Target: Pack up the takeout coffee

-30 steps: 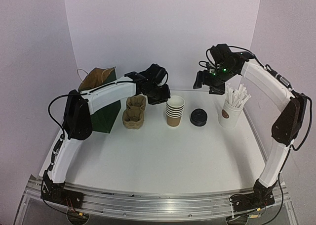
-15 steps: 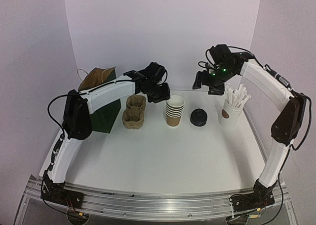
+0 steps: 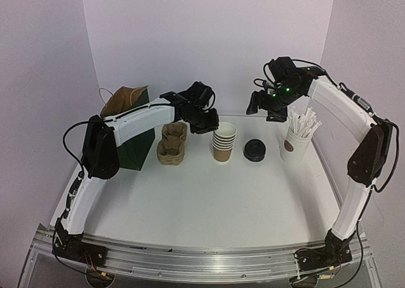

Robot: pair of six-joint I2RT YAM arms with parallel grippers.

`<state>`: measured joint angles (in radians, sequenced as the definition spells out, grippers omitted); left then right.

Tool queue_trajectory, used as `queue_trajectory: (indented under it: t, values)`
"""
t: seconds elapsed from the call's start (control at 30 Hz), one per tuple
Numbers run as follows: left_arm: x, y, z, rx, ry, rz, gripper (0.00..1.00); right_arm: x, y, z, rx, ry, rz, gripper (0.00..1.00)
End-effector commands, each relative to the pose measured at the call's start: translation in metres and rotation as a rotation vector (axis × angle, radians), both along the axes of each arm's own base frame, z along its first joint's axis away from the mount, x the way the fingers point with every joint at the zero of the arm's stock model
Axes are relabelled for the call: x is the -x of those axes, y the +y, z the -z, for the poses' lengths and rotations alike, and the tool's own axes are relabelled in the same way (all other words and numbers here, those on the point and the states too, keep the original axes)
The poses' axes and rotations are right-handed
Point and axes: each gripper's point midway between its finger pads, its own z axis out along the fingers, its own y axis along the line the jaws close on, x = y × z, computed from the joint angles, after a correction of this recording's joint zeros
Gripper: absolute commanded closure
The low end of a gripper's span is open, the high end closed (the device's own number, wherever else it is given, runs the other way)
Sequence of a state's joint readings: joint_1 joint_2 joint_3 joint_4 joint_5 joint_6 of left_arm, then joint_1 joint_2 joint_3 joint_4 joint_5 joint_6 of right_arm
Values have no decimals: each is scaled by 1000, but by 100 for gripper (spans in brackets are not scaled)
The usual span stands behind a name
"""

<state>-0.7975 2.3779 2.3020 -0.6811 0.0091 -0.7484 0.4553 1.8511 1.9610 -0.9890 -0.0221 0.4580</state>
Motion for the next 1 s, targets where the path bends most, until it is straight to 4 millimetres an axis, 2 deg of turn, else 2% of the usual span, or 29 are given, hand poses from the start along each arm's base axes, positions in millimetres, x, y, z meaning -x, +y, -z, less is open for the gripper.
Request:
queue_trajectory:
  t: [0.0,0.13,0.37,0.73,0.97]
  values:
    - [-3,-4,-6,15,-12,22,83,-2,2,-3,-13,-1,2,16]
    - [-2,-3,-5,11,-8,19,88,-3,3,-3,-15,-1,0,17]
    - [-5,-1,-17,24,-35,5,100,-2,4,-3,-19,4,1,16]
    - [-10,8,-56,28,-122,-24,100,-4,8,-1,-30,14,-6,17]
    - [-11,10,-65,24,-141,-22,100,-5,10,-1,-37,16,-11,16]
